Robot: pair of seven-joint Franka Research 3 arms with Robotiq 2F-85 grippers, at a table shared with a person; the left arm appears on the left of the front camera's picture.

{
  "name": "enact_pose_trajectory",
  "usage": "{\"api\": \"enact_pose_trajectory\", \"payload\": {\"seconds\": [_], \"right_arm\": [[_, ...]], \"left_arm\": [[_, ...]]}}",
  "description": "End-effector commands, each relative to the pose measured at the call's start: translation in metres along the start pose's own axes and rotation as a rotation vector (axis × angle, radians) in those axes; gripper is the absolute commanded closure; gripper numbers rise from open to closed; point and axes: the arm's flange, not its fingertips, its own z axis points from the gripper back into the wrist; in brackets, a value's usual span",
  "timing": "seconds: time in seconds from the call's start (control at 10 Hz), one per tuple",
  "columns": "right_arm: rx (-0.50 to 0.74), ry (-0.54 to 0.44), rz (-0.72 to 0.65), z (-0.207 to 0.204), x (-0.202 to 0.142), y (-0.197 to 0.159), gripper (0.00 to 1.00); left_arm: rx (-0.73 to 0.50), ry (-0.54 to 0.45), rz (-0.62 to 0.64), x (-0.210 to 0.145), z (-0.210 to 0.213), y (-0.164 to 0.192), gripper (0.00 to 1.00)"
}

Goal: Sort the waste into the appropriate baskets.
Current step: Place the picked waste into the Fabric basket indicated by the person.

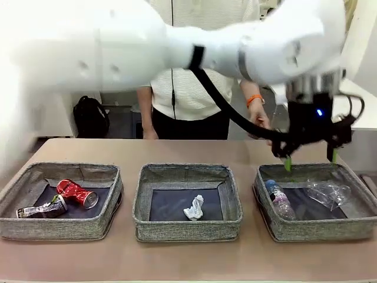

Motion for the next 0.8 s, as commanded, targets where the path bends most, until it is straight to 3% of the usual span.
{"api": "enact_pose_trajectory", "payload": {"seconds": [0.0, 0.2, 0.4, 0.5, 0.7], "right_arm": [[0.150, 0.048, -0.035, -0.028, 0.032, 0.024, 0.00], [0.281, 0.116, -0.117, -0.062, 0.063, 0.052, 0.00], [0.367, 0.229, -0.114, -0.101, 0.078, 0.087, 0.00], [0.411, 0.276, -0.098, -0.118, 0.076, 0.102, 0.00], [0.435, 0.344, -0.102, -0.147, 0.068, 0.123, 0.00]], "left_arm": [[-0.029, 0.061, -0.071, -0.016, 0.075, 0.084, 0.00], [-0.017, 0.030, 0.045, -0.020, 0.136, 0.171, 0.00], [-0.131, 0.037, 0.122, -0.025, 0.176, 0.262, 0.00], [-0.128, -0.008, 0.260, -0.024, 0.184, 0.302, 0.00], [-0.264, -0.016, 0.373, -0.024, 0.186, 0.377, 0.00]]}}
